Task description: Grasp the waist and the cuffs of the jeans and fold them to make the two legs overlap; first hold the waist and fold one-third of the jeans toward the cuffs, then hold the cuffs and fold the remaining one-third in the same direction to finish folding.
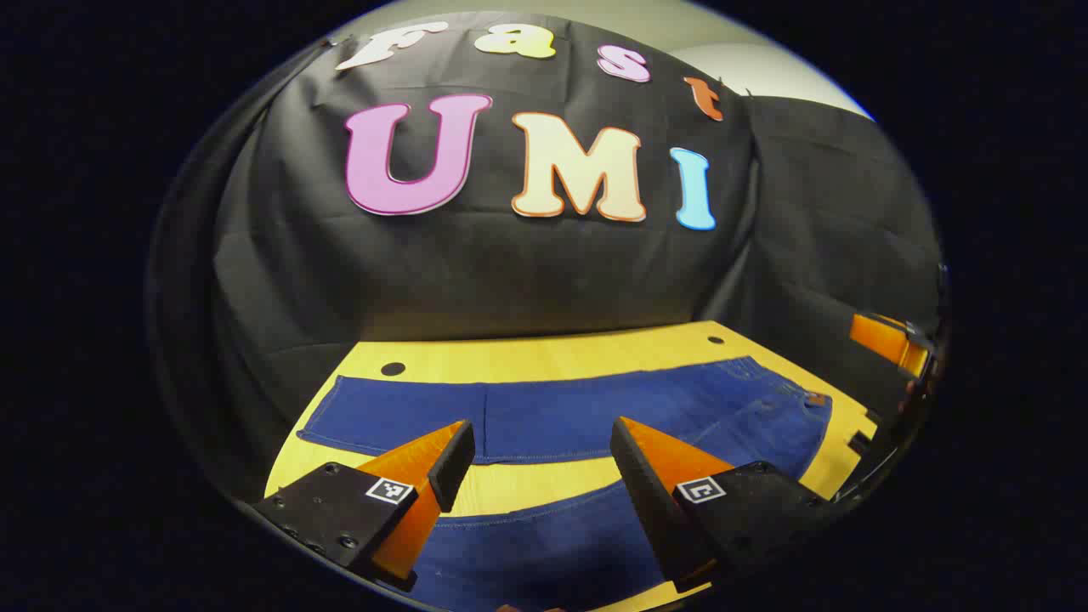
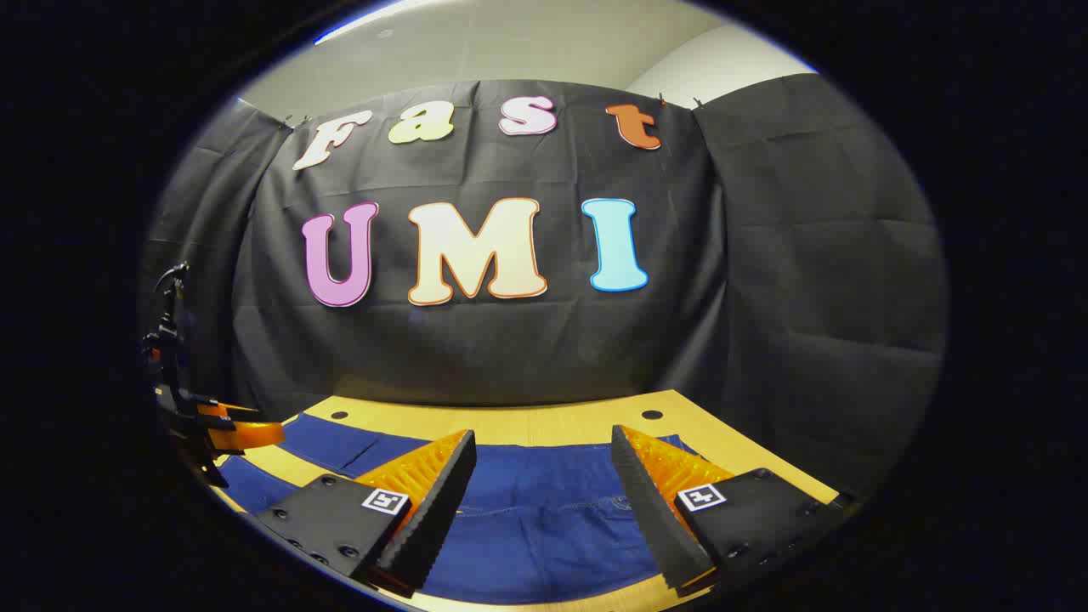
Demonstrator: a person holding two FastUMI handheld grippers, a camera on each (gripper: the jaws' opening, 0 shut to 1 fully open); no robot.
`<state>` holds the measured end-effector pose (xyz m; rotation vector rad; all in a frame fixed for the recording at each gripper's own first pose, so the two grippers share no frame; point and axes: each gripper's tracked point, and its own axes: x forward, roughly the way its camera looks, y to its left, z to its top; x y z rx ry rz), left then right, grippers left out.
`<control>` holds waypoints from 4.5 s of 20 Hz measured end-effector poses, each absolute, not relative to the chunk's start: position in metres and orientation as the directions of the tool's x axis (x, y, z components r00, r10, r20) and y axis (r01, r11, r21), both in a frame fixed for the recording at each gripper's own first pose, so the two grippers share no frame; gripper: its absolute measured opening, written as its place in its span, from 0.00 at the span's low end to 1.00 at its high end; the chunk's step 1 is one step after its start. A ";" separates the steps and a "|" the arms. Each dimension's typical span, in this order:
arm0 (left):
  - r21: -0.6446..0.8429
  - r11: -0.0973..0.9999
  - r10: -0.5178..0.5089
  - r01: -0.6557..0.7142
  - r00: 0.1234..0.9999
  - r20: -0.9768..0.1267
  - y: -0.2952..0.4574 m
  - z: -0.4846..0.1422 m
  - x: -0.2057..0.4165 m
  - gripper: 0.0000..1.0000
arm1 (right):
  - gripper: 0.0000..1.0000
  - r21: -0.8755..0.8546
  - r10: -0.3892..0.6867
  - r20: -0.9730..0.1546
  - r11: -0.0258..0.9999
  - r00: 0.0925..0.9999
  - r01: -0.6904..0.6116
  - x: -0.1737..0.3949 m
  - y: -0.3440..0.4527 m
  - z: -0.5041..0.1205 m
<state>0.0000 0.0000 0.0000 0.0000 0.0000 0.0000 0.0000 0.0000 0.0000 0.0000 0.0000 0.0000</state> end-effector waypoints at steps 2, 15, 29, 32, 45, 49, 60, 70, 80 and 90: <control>0.009 0.999 -0.045 0.045 0.998 -0.051 0.010 -0.020 -0.002 0.96 | 0.99 0.004 -0.011 -0.022 1.000 1.000 0.011 -0.002 -0.004 -0.006; 0.310 0.836 -0.191 0.452 0.770 -0.608 0.079 -0.160 -0.083 0.97 | 0.94 0.048 -0.040 -0.132 0.998 0.990 0.046 -0.014 -0.023 -0.042; 0.231 0.708 -0.111 0.667 0.428 -0.897 0.115 -0.242 -0.165 0.94 | 0.97 0.013 -0.018 -0.225 1.000 0.974 0.022 -0.023 -0.013 -0.077; 0.228 0.711 -0.087 0.665 0.405 -0.910 0.118 -0.241 -0.164 0.90 | 0.97 0.011 -0.006 -0.235 1.000 0.972 0.009 -0.019 -0.011 -0.079; 0.187 0.679 -0.066 0.710 0.312 -0.948 0.134 -0.235 -0.143 0.00 | 0.97 -0.086 0.056 -0.397 0.991 0.916 -0.098 -0.015 -0.008 -0.122; 0.159 0.683 -0.078 0.713 0.287 -0.955 0.134 -0.235 -0.143 0.00 | 0.98 -0.238 0.118 -0.533 0.929 0.838 -0.283 -0.016 -0.021 -0.147; 0.180 0.730 -0.037 0.659 0.302 -0.953 0.134 -0.237 -0.140 0.00 | 0.99 -0.324 0.012 -0.913 0.585 0.408 -0.744 -0.019 -0.110 -0.244; 0.180 0.769 0.001 0.613 0.280 -0.960 0.132 -0.238 -0.141 0.00 | 0.95 -0.158 -0.014 -0.983 0.569 0.183 -0.807 -0.013 -0.122 -0.276; 0.070 0.814 -0.058 0.577 0.201 -0.978 0.135 -0.236 -0.141 0.00 | 0.26 -0.184 -0.020 -0.978 0.570 0.210 -0.801 0.017 -0.134 -0.271; 0.130 0.778 0.058 0.615 0.135 -0.989 0.150 -0.169 -0.144 0.00 | 0.03 -0.197 0.048 -0.922 0.796 0.384 -0.573 0.051 -0.119 -0.210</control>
